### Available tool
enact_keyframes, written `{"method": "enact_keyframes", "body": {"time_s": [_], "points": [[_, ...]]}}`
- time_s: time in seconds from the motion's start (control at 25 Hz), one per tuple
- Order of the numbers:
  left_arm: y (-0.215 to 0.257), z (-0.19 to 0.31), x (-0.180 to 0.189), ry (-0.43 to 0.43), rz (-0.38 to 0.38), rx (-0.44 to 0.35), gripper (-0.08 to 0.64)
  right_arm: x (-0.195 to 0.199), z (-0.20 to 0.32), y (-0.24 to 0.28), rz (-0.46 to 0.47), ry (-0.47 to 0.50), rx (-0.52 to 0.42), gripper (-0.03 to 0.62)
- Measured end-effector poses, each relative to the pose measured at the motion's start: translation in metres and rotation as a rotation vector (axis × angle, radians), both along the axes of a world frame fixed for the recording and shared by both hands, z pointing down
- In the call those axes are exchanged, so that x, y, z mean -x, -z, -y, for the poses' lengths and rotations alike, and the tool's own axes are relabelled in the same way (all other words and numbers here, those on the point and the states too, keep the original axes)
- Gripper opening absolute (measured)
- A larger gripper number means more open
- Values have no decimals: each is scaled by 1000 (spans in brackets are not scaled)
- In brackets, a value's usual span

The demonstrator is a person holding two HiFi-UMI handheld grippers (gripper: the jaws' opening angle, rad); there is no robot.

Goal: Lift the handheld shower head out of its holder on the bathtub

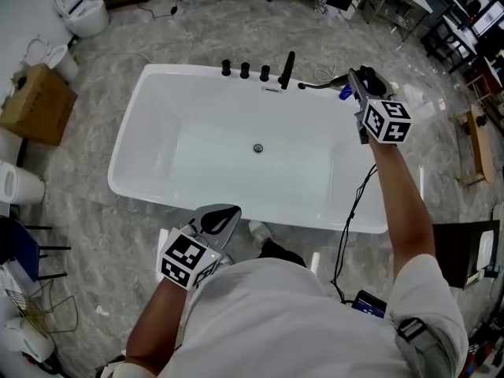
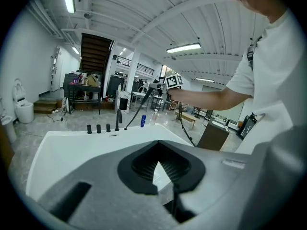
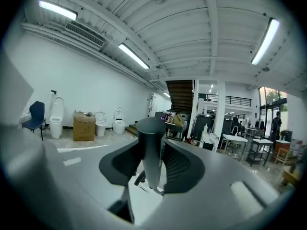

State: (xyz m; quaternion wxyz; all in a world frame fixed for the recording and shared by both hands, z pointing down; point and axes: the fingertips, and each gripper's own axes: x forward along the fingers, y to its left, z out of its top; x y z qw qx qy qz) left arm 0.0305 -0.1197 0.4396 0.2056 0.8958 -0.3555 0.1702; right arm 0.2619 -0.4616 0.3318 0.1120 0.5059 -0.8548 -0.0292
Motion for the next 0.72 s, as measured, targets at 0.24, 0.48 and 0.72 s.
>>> {"method": "enact_keyframes", "body": {"time_s": [0.24,0.48,0.72], "points": [[4,-26,6,-5,-8,-15,6,1,-42,33,0,3,-44,144],[3,-47,14,-9,-21,-17,6,6,-81,57,7,9,-76,144],[4,-65,9,-30,-35,-32,8,1,-119,82,16,7,-111,144]]}}
